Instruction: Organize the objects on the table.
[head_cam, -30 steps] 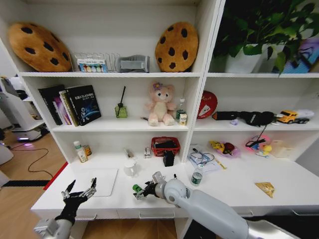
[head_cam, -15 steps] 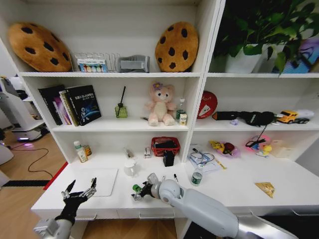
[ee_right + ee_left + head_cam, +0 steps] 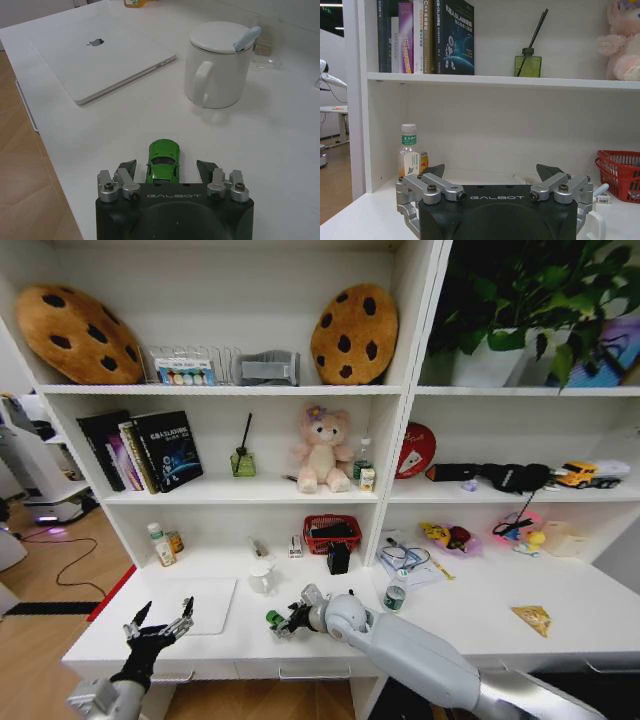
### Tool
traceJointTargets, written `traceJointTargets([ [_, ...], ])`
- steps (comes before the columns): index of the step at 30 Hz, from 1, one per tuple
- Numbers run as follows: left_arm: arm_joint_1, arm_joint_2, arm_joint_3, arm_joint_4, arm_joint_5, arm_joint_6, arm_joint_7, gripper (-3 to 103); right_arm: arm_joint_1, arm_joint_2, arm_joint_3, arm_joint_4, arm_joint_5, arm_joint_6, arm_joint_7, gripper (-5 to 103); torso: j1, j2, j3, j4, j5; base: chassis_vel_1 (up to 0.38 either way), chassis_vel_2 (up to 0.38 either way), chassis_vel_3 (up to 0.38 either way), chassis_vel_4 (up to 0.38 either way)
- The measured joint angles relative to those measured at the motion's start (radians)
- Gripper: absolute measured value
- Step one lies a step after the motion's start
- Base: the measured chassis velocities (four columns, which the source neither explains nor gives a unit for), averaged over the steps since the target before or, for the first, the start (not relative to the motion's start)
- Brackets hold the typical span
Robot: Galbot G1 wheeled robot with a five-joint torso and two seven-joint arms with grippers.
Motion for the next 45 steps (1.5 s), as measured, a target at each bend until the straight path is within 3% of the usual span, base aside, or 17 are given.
traceJointTargets([
  [2, 0.0, 0.0, 0.0, 0.0, 0.0, 0.0, 0.0, 100, 0.002, 0.004, -0.003, -0.004, 0.0, 0.0, 0.0, 70, 0.0, 0.0, 0.0, 0.0, 0.0, 0.0, 0.0, 0.0, 0.0],
  [4, 0.0, 0.0, 0.0, 0.0, 0.0, 0.0, 0.0, 100, 0.007, 0.011, -0.012, -0.012, 0.001, 0.0, 0.0, 59, 0.0, 0.0, 0.0, 0.0, 0.0, 0.0, 0.0, 0.0, 0.0],
  [6, 0.0, 0.0, 0.0, 0.0, 0.0, 0.0, 0.0, 100, 0.009, 0.013, -0.017, -0.016, 0.001, 0.0, 0.0, 55, 0.0, 0.0, 0.0, 0.0, 0.0, 0.0, 0.0, 0.0, 0.0],
  [10, 0.0, 0.0, 0.0, 0.0, 0.0, 0.0, 0.0, 100, 0.013, 0.022, -0.029, -0.025, 0.001, 0.0, 0.0, 51, 0.0, 0.0, 0.0, -0.0001, 0.0, 0.0, 0.0, 0.0, 0.0],
  [14, 0.0, 0.0, 0.0, 0.0, 0.0, 0.0, 0.0, 100, 0.017, 0.036, -0.036, -0.035, 0.0, 0.001, 0.002, 57, 0.0, 0.0, 0.0, -0.0001, 0.0, 0.0, 0.0, 0.0, 0.0],
  [22, 0.0, 0.0, 0.0, 0.0, 0.0, 0.0, 0.0, 100, 0.019, 0.045, -0.037, -0.043, 0.0, 0.001, 0.005, 57, 0.0, 0.0, 0.0, 0.0, 0.0, 0.0, 0.0, 0.0, 0.0],
  [27, 0.0, 0.0, 0.0, 0.0, 0.0, 0.0, 0.0, 100, 0.024, 0.017, -0.037, -0.032, -0.003, 0.001, 0.01, 37, 0.0, 0.0, 0.0, -0.0001, 0.0001, 0.0, 0.0, 0.0, 0.0],
  [36, 0.0, 0.0, 0.0, 0.0, 0.0, 0.0, 0.0, 100, 0.01, -0.01, -0.019, -0.017, -0.016, 0.001, 0.011, 34, 0.0, 0.0, 0.0, -0.0001, 0.0001, 0.0, 0.0, 0.0, 0.0],
  [45, 0.0, 0.0, 0.0, 0.0, 0.0, 0.0, 0.0, 100, -0.032, -0.017, 0.189, 0.196, 0.001, 0.0, 0.042, 34, 0.0, 0.0, 0.0, -0.0002, -0.0001, 0.0, 0.0, 0.0, 0.0],
])
